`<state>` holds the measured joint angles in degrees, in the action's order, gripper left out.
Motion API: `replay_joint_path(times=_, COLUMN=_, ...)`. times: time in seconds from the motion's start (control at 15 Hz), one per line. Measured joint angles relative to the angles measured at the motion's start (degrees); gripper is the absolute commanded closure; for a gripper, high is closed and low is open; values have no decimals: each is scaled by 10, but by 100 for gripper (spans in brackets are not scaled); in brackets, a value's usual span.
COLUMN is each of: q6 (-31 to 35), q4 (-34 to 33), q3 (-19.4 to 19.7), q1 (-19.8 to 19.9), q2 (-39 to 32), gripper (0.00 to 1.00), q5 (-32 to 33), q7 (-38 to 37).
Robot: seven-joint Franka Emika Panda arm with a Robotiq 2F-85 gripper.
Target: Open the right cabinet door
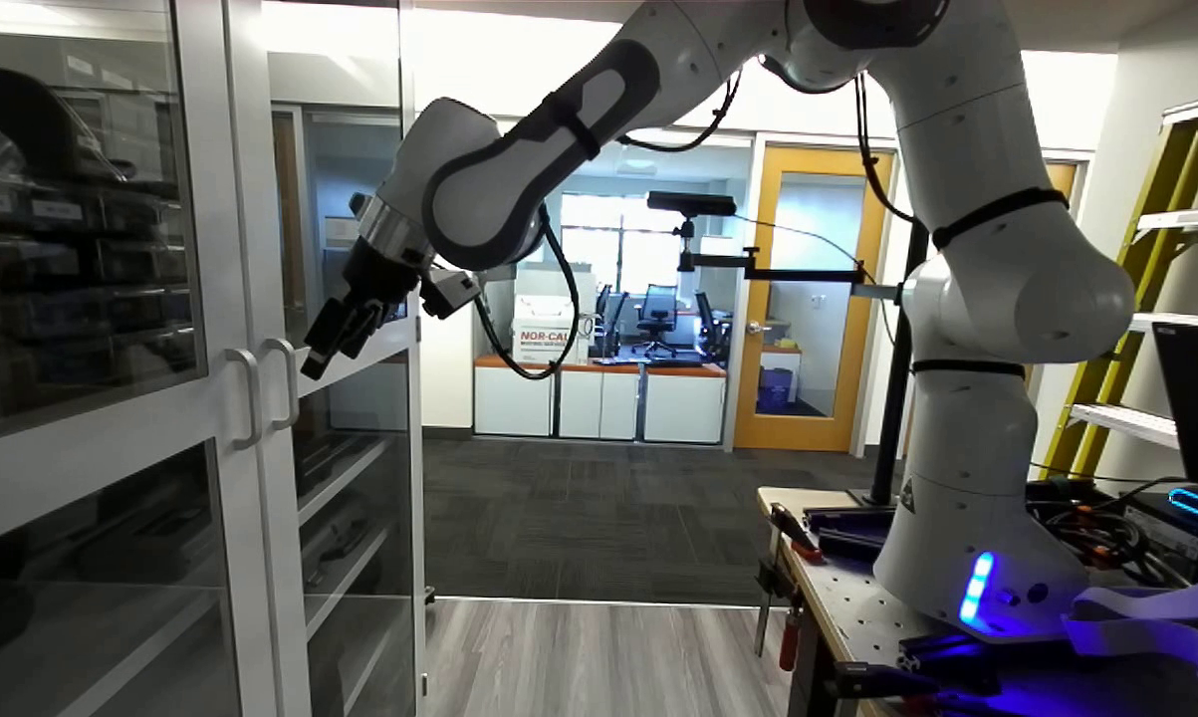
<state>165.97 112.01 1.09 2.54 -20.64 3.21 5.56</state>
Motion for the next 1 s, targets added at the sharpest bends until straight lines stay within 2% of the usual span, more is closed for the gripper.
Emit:
replay_joint_path(times=0.2, q6=5, q4=-14, q3=-6, q1=0, q2=-13, gripper=0, q5=-4, q7=0)
replay_joint_path(times=0.27, q6=7, q4=-18, q3=-7, q1=0, q2=-16, gripper=25, q5=-5, q7=0)
replay_joint_path(times=0.33, q6=9, q4=-21, q3=-9, q1=0, q2=-19, gripper=26, q5=-6, q7=1)
replay_joint_path(times=0.8, q6=31, q4=-29, q3=-13, q1=5, q2=-26, gripper=72, q5=-8, q7=2)
replay_joint_path(times=1.0, q6=44, q4=-29, q3=-32, q1=23, q2=-27, gripper=93, q5=-22, q7=17)
